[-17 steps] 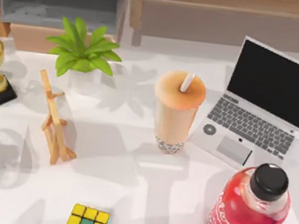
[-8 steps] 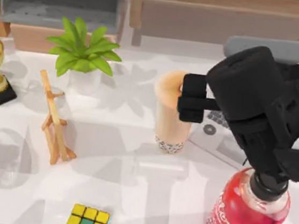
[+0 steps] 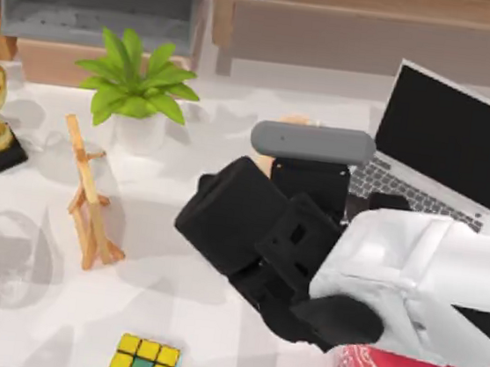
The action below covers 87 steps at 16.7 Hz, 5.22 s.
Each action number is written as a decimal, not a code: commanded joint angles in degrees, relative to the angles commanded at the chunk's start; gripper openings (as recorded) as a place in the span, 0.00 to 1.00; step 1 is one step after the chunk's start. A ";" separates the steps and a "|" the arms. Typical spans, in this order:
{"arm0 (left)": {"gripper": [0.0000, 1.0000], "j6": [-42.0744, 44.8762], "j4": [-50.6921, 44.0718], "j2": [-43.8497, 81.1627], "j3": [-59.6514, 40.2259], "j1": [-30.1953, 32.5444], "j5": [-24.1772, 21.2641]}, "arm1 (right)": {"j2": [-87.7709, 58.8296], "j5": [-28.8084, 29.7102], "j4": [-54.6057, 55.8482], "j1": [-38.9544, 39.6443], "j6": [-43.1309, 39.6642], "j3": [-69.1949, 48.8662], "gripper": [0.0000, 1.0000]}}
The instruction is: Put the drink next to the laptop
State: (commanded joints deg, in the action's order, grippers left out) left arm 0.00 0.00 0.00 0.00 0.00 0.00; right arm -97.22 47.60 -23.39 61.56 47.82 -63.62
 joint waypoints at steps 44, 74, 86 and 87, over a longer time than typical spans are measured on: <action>1.00 0.00 0.00 0.00 0.00 0.00 0.00 | -10.11 -5.24 16.55 -8.84 -9.76 -0.73 0.00; 1.00 0.00 0.00 0.00 0.00 0.00 0.00 | 22.48 -43.10 20.00 -55.59 -43.22 25.12 0.00; 1.00 0.00 0.00 0.00 0.00 0.00 0.00 | 23.83 -50.67 24.95 -66.69 -50.23 26.19 0.00; 1.00 0.00 0.00 0.00 0.00 0.00 0.00 | 23.85 -50.68 25.00 -66.70 -50.20 26.21 0.00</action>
State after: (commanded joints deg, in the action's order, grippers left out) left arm 0.00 0.00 0.00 0.00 0.00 0.00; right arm -73.36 -3.08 1.61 -5.14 -2.38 -37.40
